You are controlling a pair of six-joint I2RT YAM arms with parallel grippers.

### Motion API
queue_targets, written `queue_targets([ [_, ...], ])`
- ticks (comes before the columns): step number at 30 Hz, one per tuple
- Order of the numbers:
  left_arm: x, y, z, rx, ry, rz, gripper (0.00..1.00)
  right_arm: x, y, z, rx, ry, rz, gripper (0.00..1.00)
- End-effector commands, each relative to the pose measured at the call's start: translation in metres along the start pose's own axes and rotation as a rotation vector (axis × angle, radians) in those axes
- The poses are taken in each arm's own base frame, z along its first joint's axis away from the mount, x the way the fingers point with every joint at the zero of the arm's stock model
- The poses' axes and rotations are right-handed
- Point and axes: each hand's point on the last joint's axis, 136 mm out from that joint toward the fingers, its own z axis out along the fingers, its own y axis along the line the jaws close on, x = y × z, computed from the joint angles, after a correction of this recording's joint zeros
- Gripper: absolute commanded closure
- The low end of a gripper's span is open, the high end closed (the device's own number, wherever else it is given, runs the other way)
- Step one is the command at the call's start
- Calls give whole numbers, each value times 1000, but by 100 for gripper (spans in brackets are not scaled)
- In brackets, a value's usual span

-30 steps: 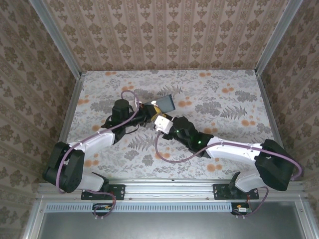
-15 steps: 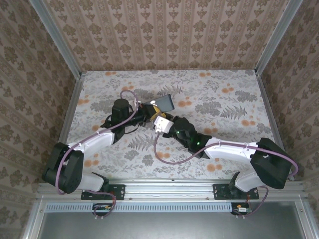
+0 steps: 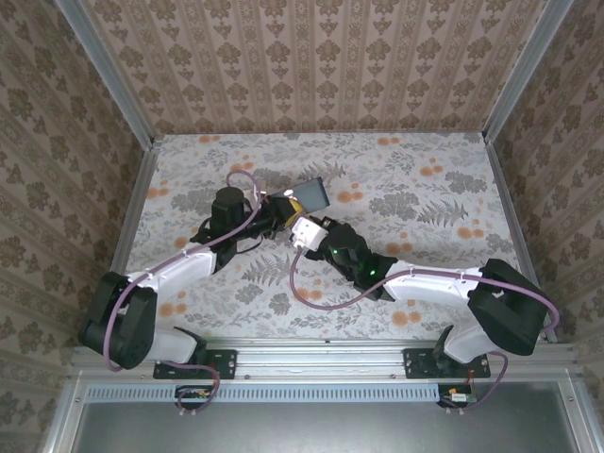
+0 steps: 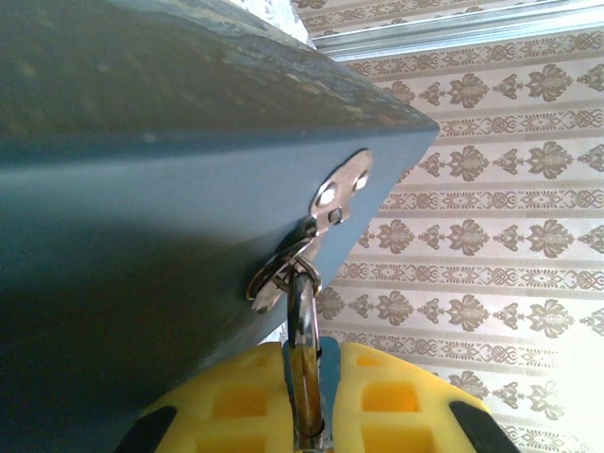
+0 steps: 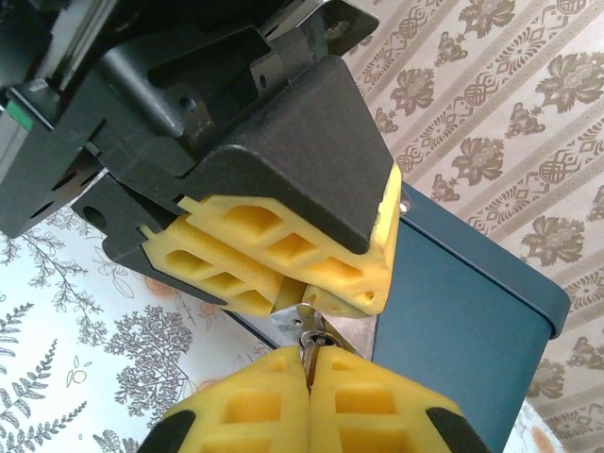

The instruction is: Unlock the padlock with the key

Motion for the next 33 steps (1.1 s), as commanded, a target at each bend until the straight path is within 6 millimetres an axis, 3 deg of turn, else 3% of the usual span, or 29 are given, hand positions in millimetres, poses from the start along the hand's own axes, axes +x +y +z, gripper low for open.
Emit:
queue_targets([
  [1,-7,-55,-14,132,-54,143,100,1,-16,0,58,39,196,99],
  [6,-10,-61,-12,149,-72,167,100,5,-26,2,73,66,760,100],
  [11,-10,-59,-11,142,-73,170,100,27,-41,5,119,70,1367,100],
  [17,-10,-56,-11,141,-76,174,100,32,-47,9,13,8,1826,100],
  [21,-10,-56,-11,148,-76,184,100,35,-51,8,-57,4,2006,100],
  [24,-9,-55,-11,150,-72,181,100,26,-57,7,-115,-18,2039,100],
  [27,-10,-50,-13,142,-80,172,100,23,-61,4,-130,10,1946,100],
  [30,-10,-48,-15,131,-82,165,100,-4,-72,-9,-204,-35,1619,90],
  [33,-10,-45,-16,111,-69,154,100,-20,-56,-24,-287,2,1160,79],
])
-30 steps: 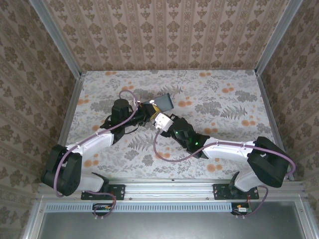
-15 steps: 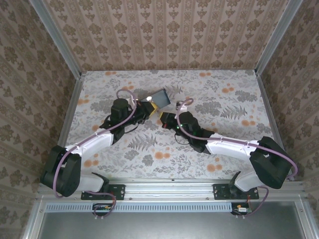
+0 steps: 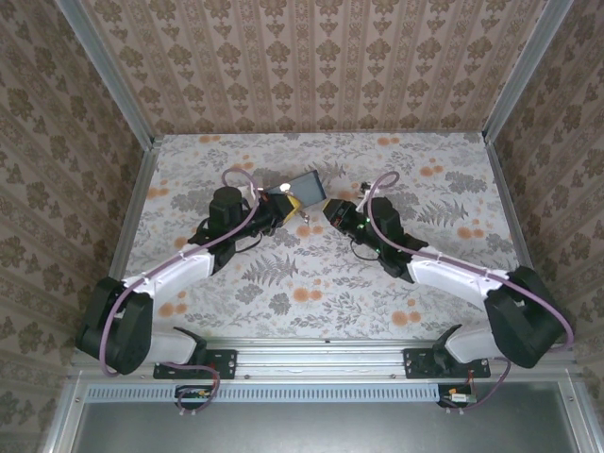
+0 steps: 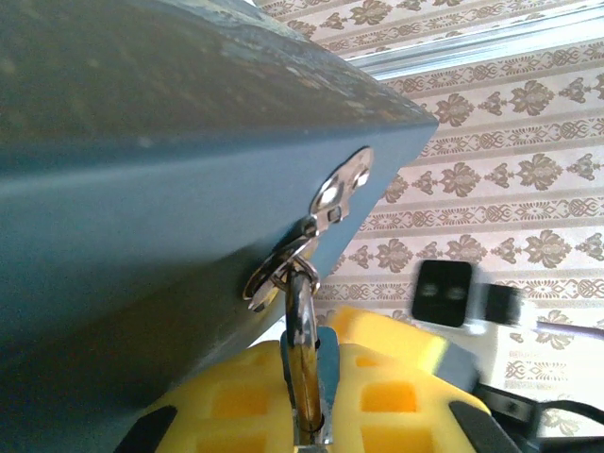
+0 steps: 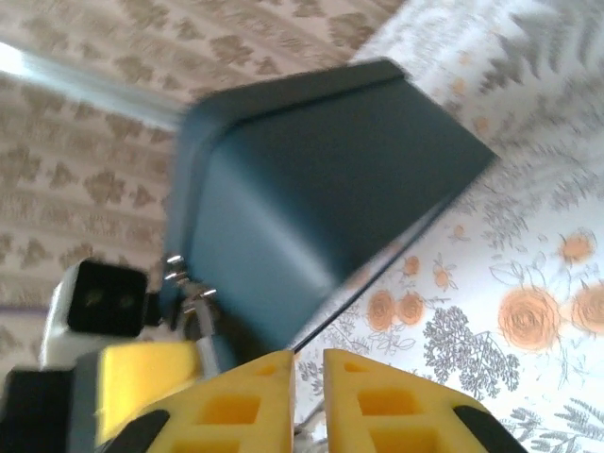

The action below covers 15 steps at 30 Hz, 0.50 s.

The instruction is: Unlock the padlock with the key

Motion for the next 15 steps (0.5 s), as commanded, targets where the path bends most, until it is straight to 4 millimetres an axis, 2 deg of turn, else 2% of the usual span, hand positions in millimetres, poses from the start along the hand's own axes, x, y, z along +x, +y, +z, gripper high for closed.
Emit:
queue_targets([
  [1,-4,-34,-10,91,-6,86,100,10,43,-21,-99,93,-589,77],
  [4,-4,-36,-9,90,12,65,100,16,41,-30,-75,52,-919,71],
  [8,-1,-34,-7,68,43,24,100,22,38,-24,-44,5,-1237,65],
  [11,-1,-33,-7,53,49,13,100,32,43,-16,-45,-21,-1418,64],
  [15,-1,-33,-8,44,46,8,100,45,36,-3,-40,1,-1547,65],
])
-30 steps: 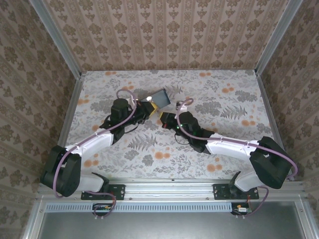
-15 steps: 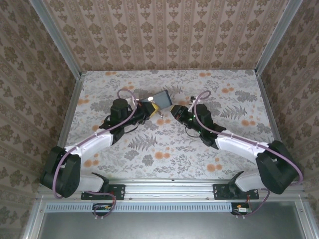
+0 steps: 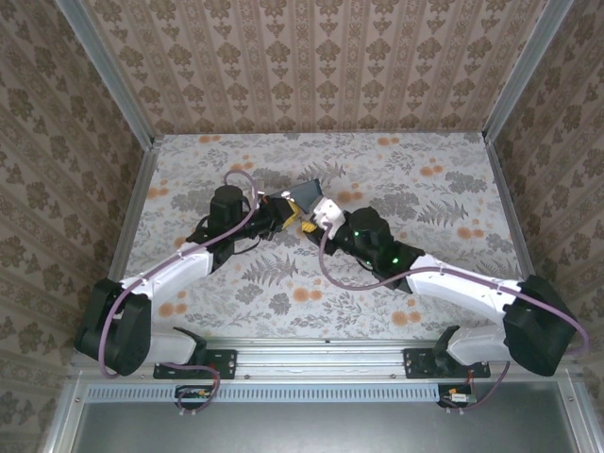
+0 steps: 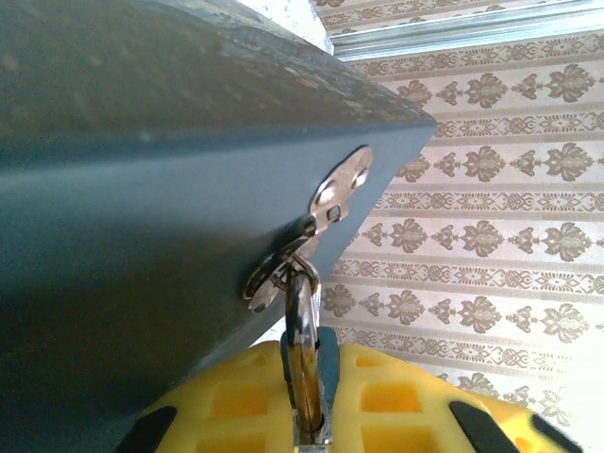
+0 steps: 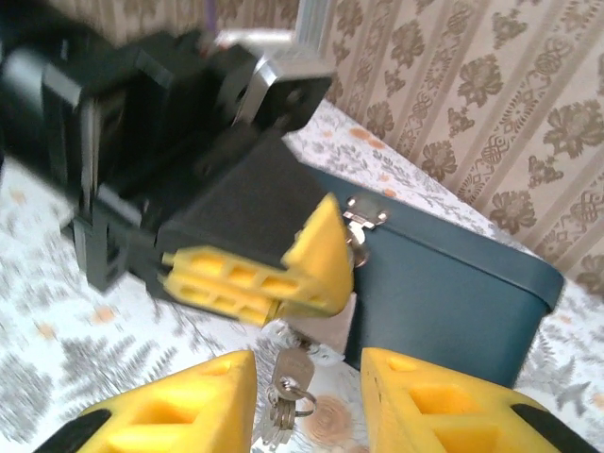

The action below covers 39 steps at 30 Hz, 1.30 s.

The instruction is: Unlock the padlock with the key

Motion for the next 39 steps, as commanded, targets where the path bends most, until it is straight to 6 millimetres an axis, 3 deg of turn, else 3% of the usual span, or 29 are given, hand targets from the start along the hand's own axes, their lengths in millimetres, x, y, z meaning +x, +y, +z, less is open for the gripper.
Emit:
queue_targets([
  [1,-9,-45,-9,102,-21,77,100,4,-1,7,41,-5,-229,65],
  [9,-12,-47,-9,101,-22,80,100,16,1,14,48,22,-252,65],
  [16,-14,-49,-9,109,-28,80,100,25,5,25,46,48,-269,71],
  [29,-13,-46,-11,105,-34,76,100,9,-2,24,125,12,-229,73],
  [39,-12,-44,-13,104,-44,78,100,3,0,25,133,12,-222,85],
])
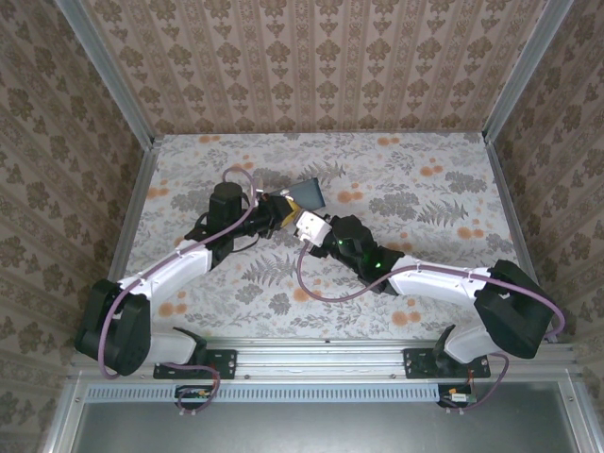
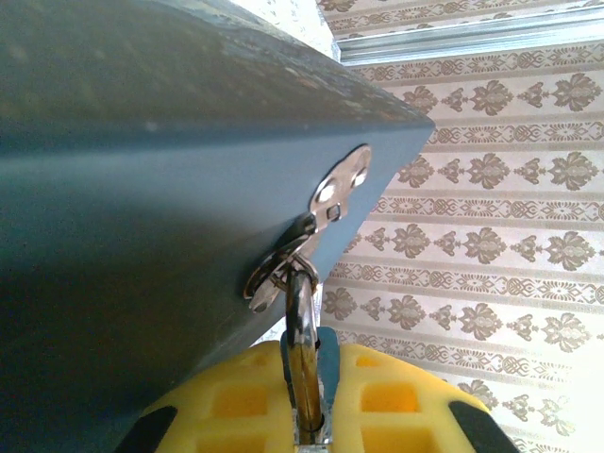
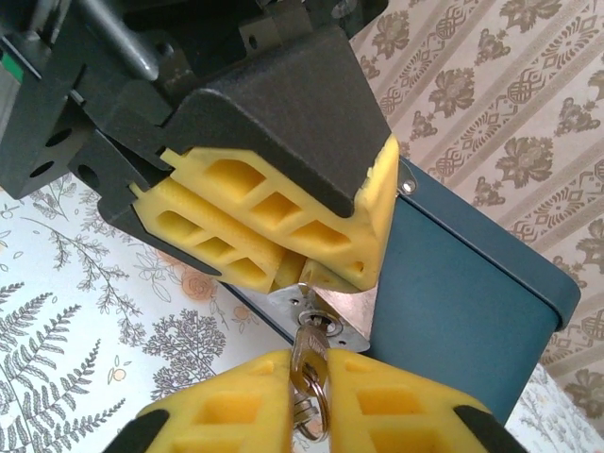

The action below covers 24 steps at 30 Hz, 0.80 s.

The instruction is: Unlock the padlock with the key

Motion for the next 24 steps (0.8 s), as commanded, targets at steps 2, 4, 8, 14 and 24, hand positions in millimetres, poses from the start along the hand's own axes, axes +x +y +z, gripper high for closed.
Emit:
queue_targets([
  [2,-7,-41,-13,119,-42,90,100,-14,-8,3,41,-23,22,86],
  [4,-8,-40,-14,116,-49,89,100,-17,-10,2,50,-27,50,86],
  [8,-10,-42,-15,117,-76,98,100,-22,-19,3,88,-9,249,90],
  [14,-4,-45,-8,115,-81,121,100,-17,-31,3,162,-12,751,96],
  [24,8,-43,-2,106,-59,157,100,5,-47,-4,146,-64,1357,100],
])
